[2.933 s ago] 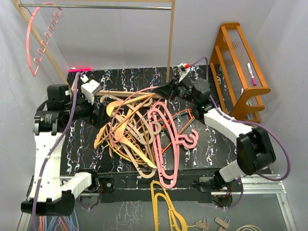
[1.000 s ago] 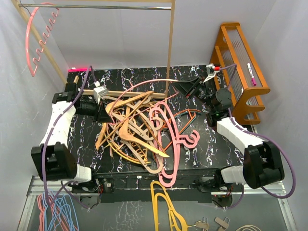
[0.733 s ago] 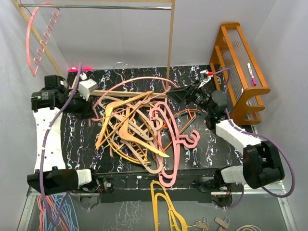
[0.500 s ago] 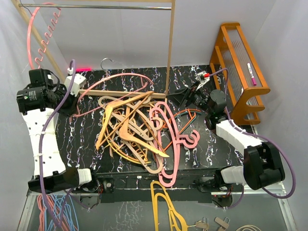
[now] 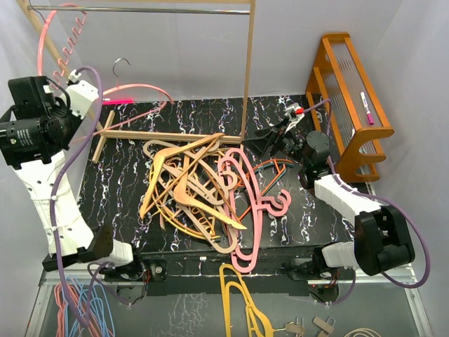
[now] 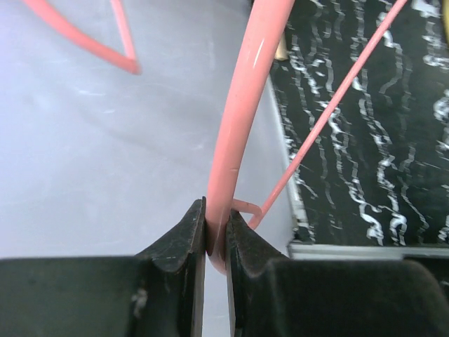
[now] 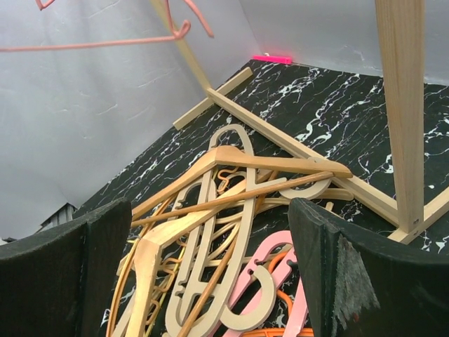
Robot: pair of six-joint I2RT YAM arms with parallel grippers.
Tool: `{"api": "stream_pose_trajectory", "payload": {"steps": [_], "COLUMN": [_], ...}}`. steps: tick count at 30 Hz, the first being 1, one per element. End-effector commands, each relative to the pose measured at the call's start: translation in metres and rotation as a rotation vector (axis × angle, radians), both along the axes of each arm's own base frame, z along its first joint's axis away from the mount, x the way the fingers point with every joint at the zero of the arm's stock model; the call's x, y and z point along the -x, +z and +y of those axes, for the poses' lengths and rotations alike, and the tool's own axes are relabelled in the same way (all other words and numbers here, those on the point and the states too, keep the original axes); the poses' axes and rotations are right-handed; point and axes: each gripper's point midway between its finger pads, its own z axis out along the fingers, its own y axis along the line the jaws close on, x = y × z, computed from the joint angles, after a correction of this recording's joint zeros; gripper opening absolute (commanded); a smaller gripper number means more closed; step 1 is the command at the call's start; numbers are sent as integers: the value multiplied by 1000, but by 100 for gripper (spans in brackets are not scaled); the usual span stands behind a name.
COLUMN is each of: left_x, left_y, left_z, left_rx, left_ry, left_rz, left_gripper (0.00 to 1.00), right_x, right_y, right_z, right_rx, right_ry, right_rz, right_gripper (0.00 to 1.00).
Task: Organize the hangers
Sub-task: Pick up the hanger at the center of the board, then place the hanger at the clothesline.
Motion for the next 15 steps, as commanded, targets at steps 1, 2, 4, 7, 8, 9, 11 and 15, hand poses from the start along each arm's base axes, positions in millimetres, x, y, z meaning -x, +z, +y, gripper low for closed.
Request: {"api": "stream_pose_trajectory", "payload": {"steps": [1, 2, 4, 7, 8, 9, 11, 15], "left_x": [-1, -3, -9, -15, -16, -18, -18, -13], "left_y": [40, 47, 56, 55, 51, 48, 44, 48], "left_z": [25, 28, 31, 24, 19, 15, 9, 8], "left_rx": [-133, -139, -124, -24, 17, 57, 123, 177], "left_ry": [90, 108, 145, 196, 203, 212, 230, 303], "left_rz": [-87, -110, -157, -213, -224, -235, -253, -306], "left_gripper": [0, 0, 0, 0, 0, 0, 0, 0], "right_x": [4, 4, 4, 4, 5, 4, 5, 6], "right_y": [16, 16, 17, 17, 17, 17, 17, 17], "right_z": [4, 5, 6, 7, 8, 8, 9, 9], "right_rx": [-31, -33, -39, -51, -54, -55, -55, -51], "right_ry": [30, 35, 43, 55, 60, 63, 69, 69], "right_rz": [-79, -80, -83, -83, -83, -82, -83, -90], "right_gripper": [99, 99, 99, 98, 99, 99, 99, 98]}}
